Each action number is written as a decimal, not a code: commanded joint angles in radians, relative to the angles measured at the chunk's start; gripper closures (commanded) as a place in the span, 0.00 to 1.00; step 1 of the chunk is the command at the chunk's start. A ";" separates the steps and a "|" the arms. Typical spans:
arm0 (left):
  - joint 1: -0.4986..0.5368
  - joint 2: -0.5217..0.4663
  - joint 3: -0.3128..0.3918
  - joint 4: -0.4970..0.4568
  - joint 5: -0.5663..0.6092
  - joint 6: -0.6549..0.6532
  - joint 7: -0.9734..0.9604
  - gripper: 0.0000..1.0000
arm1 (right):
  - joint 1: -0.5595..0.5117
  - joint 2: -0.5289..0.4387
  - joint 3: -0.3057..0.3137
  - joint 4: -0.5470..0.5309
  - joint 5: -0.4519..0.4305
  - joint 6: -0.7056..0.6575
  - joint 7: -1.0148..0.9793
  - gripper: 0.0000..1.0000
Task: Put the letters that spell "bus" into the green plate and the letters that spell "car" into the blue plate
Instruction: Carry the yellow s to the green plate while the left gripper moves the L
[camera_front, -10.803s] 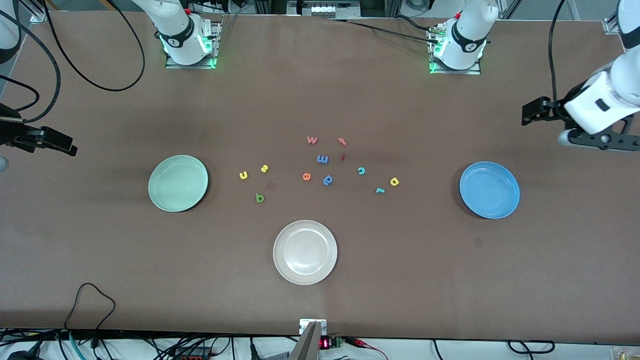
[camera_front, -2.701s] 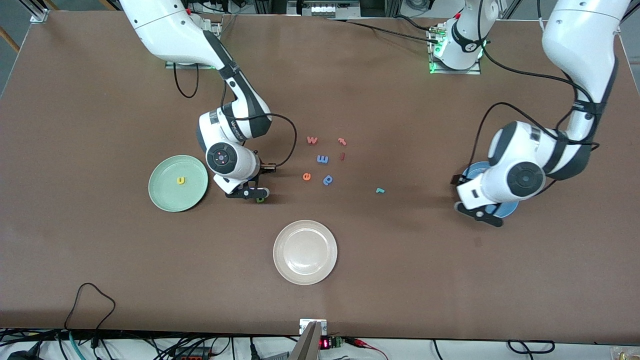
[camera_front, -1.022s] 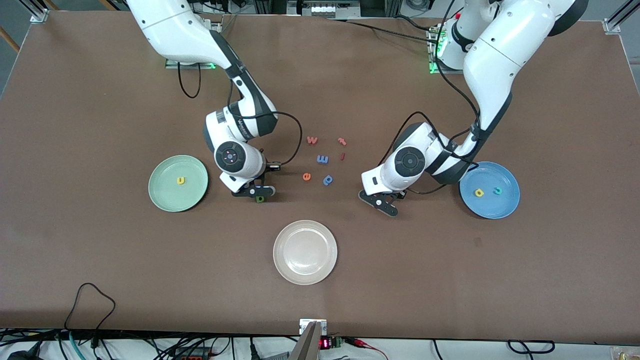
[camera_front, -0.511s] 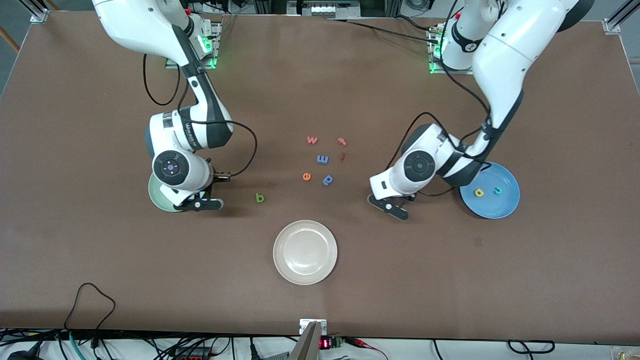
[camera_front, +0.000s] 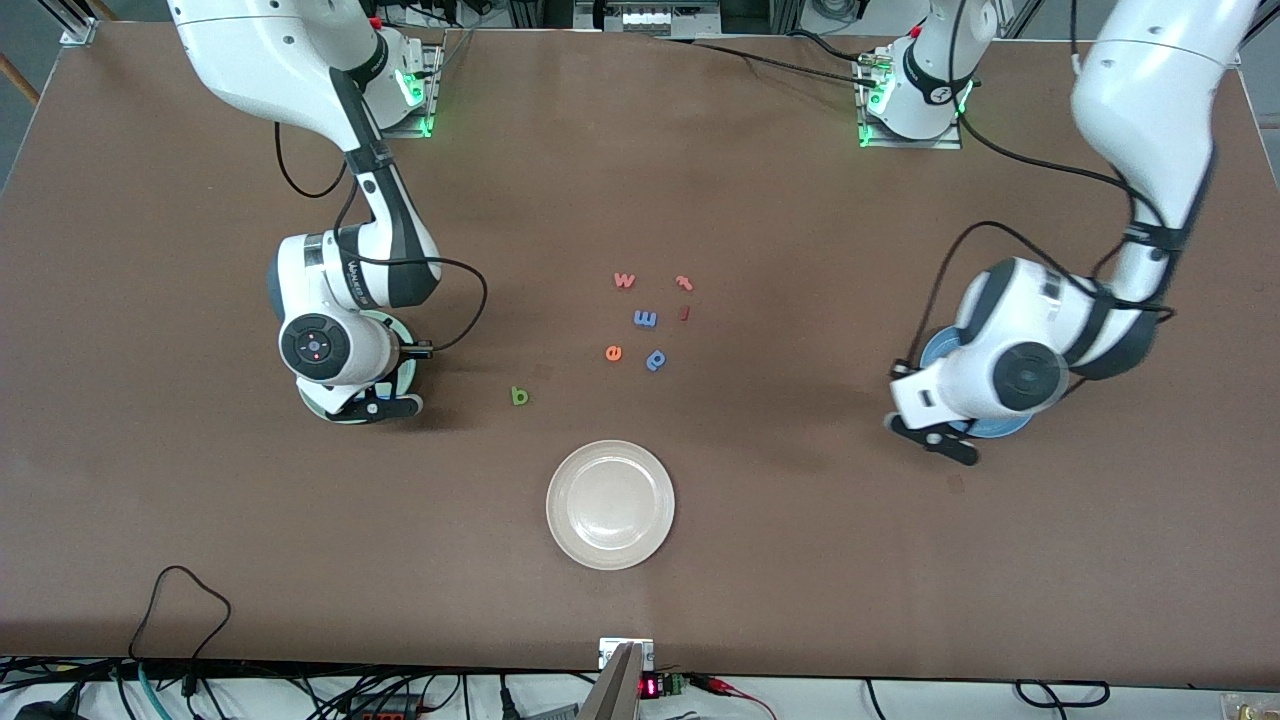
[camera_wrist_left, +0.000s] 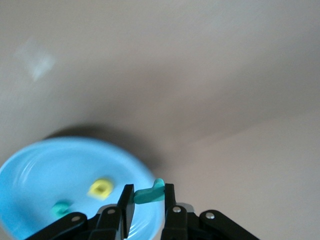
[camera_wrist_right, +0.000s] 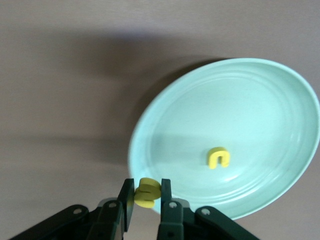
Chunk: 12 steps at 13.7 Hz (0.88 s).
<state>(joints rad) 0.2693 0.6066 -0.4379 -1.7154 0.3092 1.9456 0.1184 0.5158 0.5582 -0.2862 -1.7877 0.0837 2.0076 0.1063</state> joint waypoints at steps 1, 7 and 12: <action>0.053 -0.056 -0.013 -0.094 0.021 -0.042 0.036 0.77 | -0.023 -0.003 0.005 -0.045 -0.007 0.060 -0.031 0.85; 0.080 -0.126 -0.015 -0.162 0.019 -0.045 0.035 0.00 | -0.023 0.009 0.007 -0.091 0.002 0.149 -0.010 0.00; 0.062 -0.165 -0.099 0.060 0.014 -0.302 0.037 0.00 | -0.004 -0.009 0.012 0.049 0.016 0.065 0.034 0.00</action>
<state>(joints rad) 0.3360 0.4625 -0.4886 -1.7759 0.3092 1.7821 0.1530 0.4972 0.5680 -0.2837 -1.8055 0.0899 2.1368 0.0968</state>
